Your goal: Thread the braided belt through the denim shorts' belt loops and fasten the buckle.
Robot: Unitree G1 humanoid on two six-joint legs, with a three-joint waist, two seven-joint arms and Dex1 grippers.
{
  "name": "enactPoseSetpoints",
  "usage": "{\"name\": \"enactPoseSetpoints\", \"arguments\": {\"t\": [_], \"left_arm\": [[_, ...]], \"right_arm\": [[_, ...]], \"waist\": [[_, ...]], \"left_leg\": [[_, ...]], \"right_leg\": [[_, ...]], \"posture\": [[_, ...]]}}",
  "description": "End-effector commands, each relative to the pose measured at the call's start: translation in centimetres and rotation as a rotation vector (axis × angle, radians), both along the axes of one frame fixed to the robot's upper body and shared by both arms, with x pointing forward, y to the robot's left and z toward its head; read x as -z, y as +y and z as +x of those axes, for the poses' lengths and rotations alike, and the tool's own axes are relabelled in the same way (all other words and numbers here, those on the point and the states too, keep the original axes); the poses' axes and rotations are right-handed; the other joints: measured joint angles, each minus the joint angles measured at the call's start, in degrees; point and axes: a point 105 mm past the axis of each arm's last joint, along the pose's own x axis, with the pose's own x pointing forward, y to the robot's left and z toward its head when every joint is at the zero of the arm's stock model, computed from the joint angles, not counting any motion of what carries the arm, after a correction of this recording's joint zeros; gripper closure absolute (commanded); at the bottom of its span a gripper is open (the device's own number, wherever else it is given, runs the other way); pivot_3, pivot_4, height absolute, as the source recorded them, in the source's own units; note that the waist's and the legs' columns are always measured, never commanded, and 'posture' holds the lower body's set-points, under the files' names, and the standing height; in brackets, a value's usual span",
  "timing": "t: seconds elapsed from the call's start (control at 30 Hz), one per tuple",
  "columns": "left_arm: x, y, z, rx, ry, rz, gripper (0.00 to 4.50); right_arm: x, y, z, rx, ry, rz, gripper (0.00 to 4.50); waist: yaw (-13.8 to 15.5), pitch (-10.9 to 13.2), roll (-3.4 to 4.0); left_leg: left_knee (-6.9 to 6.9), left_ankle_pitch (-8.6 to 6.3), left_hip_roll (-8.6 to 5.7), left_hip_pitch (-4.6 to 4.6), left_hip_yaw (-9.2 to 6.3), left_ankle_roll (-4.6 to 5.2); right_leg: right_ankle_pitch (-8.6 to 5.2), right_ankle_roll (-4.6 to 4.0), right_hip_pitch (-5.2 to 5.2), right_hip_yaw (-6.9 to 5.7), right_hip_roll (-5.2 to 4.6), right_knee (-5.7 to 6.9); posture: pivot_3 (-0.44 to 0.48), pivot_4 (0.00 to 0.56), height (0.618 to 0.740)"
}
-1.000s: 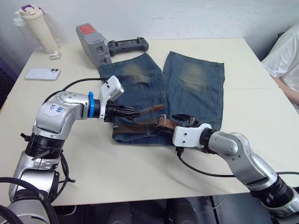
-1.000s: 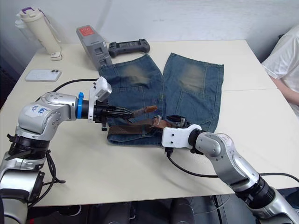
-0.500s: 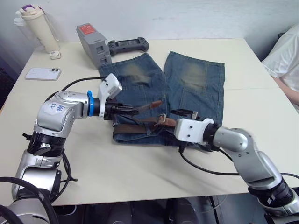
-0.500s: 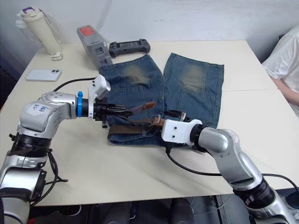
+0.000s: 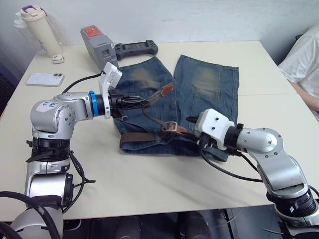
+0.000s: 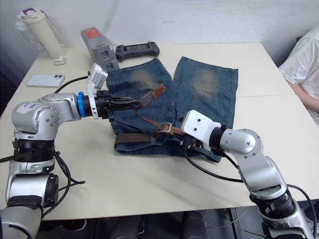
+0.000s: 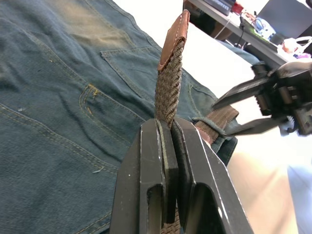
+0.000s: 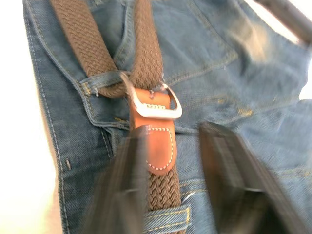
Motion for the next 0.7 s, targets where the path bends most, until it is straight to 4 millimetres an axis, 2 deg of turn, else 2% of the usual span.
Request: {"name": "enactPoseSetpoints", "arguments": {"t": [0.03, 0.23, 0.3, 0.43, 0.53, 0.6, 0.7], "left_arm": [[-1.6, -0.4, -0.8, 0.024, -0.061, -0.026, 4.50], [-1.7, -0.7, -1.0, 0.030, -0.066, -0.028, 4.50], [-1.9, -0.9, -1.0, 0.036, -0.067, -0.039, 4.50], [-1.6, -2.2, -1.7, 0.092, -0.042, -0.062, 4.50], [-1.2, -2.5, -2.1, 0.114, -0.039, -0.044, 4.50], [-1.5, -2.4, -2.0, 0.110, -0.041, -0.057, 4.50], [-2.1, -2.5, -1.8, 0.104, -0.036, -0.103, 4.50]], "right_arm": [[-1.6, -0.1, 0.5, 0.012, 0.008, 0.109, 4.45], [-3.5, 0.1, 1.2, 0.000, 0.010, 0.202, 4.45], [-3.0, 0.5, 1.1, -0.022, 0.044, 0.219, 4.45], [-0.1, 1.8, 1.7, -0.043, 0.154, 0.276, 4.45], [2.0, 1.8, 2.1, -0.029, 0.193, 0.278, 4.45], [2.7, 1.8, 2.1, -0.024, 0.217, 0.290, 4.45], [4.9, 1.5, 1.9, -0.009, 0.255, 0.247, 4.45]], "waist": [[0.00, 0.00, 0.00], [-0.01, 0.00, 0.00], [0.00, 0.00, 0.00], [-0.02, -0.02, -0.03], [-0.06, -0.02, -0.03], [-0.06, -0.02, -0.03], [-0.05, -0.02, -0.03]], "left_leg": [[-0.01, 0.00, 0.00, 0.00, 0.00, 0.00], [-0.01, 0.00, 0.00, 0.00, 0.00, 0.00], [-0.02, 0.00, 0.00, 0.00, 0.00, 0.00], [-0.02, 0.00, 0.00, 0.00, 0.01, 0.00], [-0.03, 0.00, 0.00, 0.01, 0.01, 0.00], [-0.02, 0.00, 0.00, 0.00, 0.03, 0.00], [0.00, 0.00, 0.00, 0.02, 0.03, 0.00]], "right_leg": [[0.00, 0.00, 0.00, 0.00, 0.00, 0.01], [0.00, 0.00, -0.01, 0.04, 0.00, 0.01], [0.00, 0.00, -0.02, 0.03, 0.00, 0.01], [0.00, 0.00, -0.02, 0.05, 0.01, 0.03], [0.00, 0.00, -0.02, 0.06, 0.01, 0.03], [0.00, 0.00, -0.04, 0.09, 0.01, 0.04], [0.00, 0.00, -0.03, 0.11, 0.01, 0.06]], "posture": [[0.000, 0.150, 0.740], [0.000, 0.150, 0.740], [0.000, 0.150, 0.740], [0.000, 0.150, 0.740], [0.000, 0.150, 0.740], [0.000, 0.150, 0.740], [0.000, 0.150, 0.740]]}}
